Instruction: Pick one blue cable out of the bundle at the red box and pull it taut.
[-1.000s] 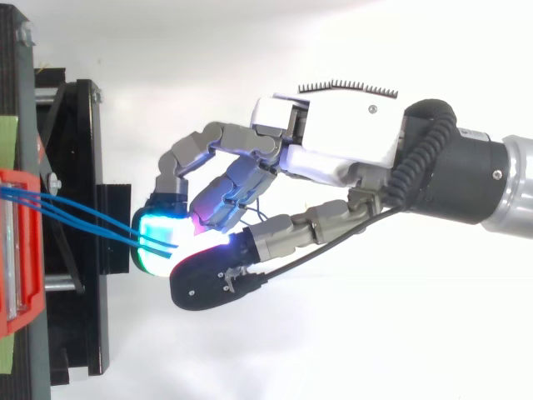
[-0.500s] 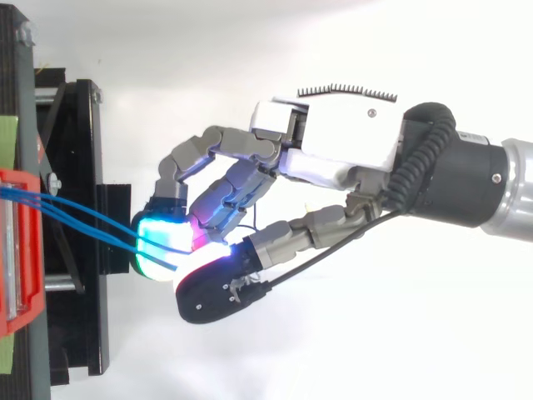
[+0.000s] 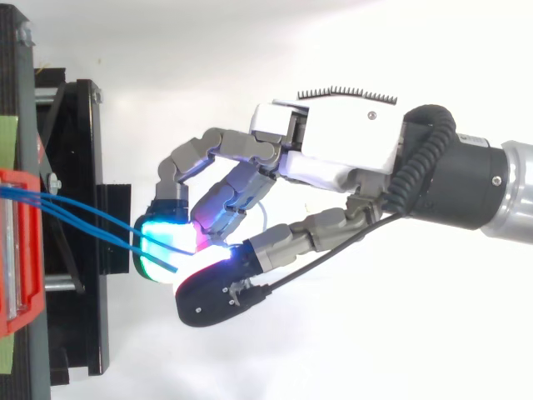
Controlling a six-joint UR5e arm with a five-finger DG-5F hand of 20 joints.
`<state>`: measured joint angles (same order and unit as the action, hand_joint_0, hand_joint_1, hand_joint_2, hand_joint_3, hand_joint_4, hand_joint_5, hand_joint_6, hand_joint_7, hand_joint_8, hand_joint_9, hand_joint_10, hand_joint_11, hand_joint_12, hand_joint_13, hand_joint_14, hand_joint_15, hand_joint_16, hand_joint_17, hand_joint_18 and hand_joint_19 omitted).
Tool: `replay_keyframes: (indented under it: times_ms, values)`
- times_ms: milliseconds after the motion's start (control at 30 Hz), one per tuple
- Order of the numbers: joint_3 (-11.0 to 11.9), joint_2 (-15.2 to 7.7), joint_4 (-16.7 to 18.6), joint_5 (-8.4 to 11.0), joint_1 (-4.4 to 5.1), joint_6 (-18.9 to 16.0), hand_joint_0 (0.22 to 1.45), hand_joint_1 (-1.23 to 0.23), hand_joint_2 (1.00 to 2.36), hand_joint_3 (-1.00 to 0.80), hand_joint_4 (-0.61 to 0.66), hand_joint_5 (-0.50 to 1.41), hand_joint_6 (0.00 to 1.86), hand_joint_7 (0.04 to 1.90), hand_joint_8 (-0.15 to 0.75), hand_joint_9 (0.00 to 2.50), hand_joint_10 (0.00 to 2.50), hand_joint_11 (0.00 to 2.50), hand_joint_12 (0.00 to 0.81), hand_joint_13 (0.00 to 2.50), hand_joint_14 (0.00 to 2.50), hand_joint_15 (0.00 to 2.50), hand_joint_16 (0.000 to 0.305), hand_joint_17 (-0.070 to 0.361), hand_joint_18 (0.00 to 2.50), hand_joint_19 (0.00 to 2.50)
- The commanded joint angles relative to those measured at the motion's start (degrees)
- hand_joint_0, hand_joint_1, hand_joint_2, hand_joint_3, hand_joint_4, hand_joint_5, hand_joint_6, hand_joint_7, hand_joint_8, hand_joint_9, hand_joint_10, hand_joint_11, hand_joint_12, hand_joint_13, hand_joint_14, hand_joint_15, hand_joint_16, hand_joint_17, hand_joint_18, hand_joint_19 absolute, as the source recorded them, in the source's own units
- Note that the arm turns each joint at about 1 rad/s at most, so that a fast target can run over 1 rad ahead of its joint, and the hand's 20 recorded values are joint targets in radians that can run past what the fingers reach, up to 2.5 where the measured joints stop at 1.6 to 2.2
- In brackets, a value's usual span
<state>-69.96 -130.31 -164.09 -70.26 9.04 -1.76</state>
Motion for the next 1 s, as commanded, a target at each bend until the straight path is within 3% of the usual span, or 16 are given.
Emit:
replay_keyframes:
  times_ms: [0,333,500,733,967]
  values:
    - [0.0,-0.03,0.0,0.12,0.01,0.0,0.6,-0.71,1.01,-0.2,0.0,-0.14,0.9,1.11,0.349,1.07,0.0,1.34,0.39,1.03,0.02,0.79,0.057,0.127,0.65,0.44]
    - [0.0,-0.03,0.53,0.56,0.28,-0.09,0.58,-0.56,1.01,-0.23,-0.02,-0.13,0.87,1.04,0.319,1.07,0.01,1.3,0.384,1.0,0.02,0.76,0.055,0.124,0.63,0.46]
    - [-0.09,-0.03,0.53,0.56,0.28,-0.09,0.58,-0.55,1.01,-0.22,0.0,-0.12,0.84,1.09,0.305,1.08,0.01,1.28,0.376,1.0,0.02,0.77,0.054,0.121,0.62,0.45]
    - [0.0,-0.03,0.53,0.56,0.28,-0.18,0.6,-0.77,1.01,-0.04,0.12,-0.12,0.89,1.19,0.344,1.09,0.0,1.31,0.399,1.03,0.02,0.74,0.058,0.13,0.7,0.38]
    - [0.0,-0.03,0.53,0.65,0.36,-0.09,0.64,-0.86,1.02,-0.02,-0.02,-0.15,0.91,1.16,0.317,1.02,0.01,1.3,0.37,0.98,0.02,0.73,0.053,0.119,0.67,0.38]
